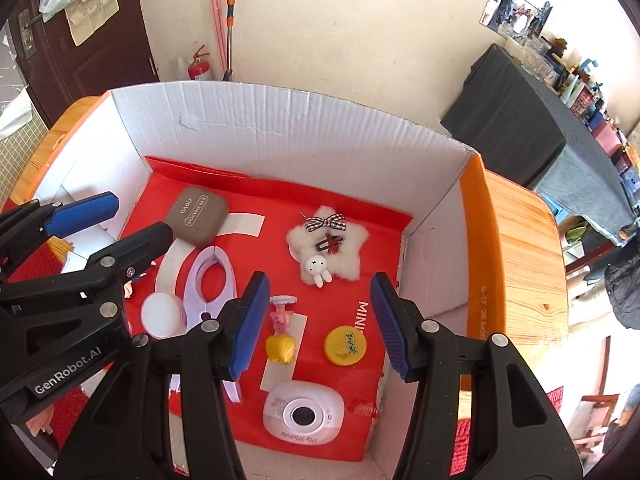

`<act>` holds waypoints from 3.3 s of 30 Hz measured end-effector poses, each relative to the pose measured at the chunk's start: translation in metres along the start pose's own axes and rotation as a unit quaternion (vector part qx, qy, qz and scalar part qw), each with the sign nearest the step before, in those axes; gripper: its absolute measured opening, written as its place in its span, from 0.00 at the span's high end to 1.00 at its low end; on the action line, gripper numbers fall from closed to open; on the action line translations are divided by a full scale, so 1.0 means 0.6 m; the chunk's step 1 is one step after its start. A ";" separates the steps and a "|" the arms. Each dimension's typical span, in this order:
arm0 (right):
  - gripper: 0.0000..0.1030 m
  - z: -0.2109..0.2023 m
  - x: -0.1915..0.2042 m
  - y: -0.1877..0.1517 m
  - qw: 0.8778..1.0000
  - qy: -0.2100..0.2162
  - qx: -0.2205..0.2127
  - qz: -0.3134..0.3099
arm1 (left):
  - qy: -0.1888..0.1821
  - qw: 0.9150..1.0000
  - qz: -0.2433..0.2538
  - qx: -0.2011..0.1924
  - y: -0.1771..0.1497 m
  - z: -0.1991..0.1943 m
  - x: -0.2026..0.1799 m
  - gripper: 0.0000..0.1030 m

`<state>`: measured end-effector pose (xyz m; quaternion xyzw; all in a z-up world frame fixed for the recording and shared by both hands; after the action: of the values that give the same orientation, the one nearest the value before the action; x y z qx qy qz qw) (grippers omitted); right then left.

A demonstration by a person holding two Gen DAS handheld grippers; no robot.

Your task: Organize objects

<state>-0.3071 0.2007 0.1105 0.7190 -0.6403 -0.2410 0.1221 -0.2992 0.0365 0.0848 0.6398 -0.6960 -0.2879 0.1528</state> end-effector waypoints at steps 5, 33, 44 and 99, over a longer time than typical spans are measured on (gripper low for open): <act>0.39 -0.045 0.031 -0.039 1.000 -0.009 -0.023 -0.002 | 0.006 0.999 0.013 -0.031 -0.008 -0.033 0.001 0.38; 0.18 -0.184 0.011 -0.168 0.981 0.022 -0.186 0.048 | -0.029 0.984 0.007 -0.176 -0.123 -0.189 0.036 0.05; 0.06 -0.153 0.028 -0.225 0.968 0.009 -0.241 0.075 | 0.004 0.981 0.034 -0.190 -0.178 -0.131 0.020 0.01; 0.06 -0.053 0.009 -0.230 0.980 -0.009 -0.174 0.101 | 0.025 0.989 0.024 -0.145 -0.190 -0.046 0.034 0.00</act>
<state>-0.1719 0.2117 0.0700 0.6164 -0.6589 -0.3413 0.2633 -0.1948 0.0090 0.0354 0.6014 -0.6577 -0.3658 0.2682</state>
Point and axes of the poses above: each gripper's, at about its wrist camera, not at the fingertips, and z roughly the way its jaws point, x to its left, y to its top, the point moved 1 cm from there along z, roughly the way its jaws point, and after that the axes turned 5 degrees about -y, right-handed, at the moved point
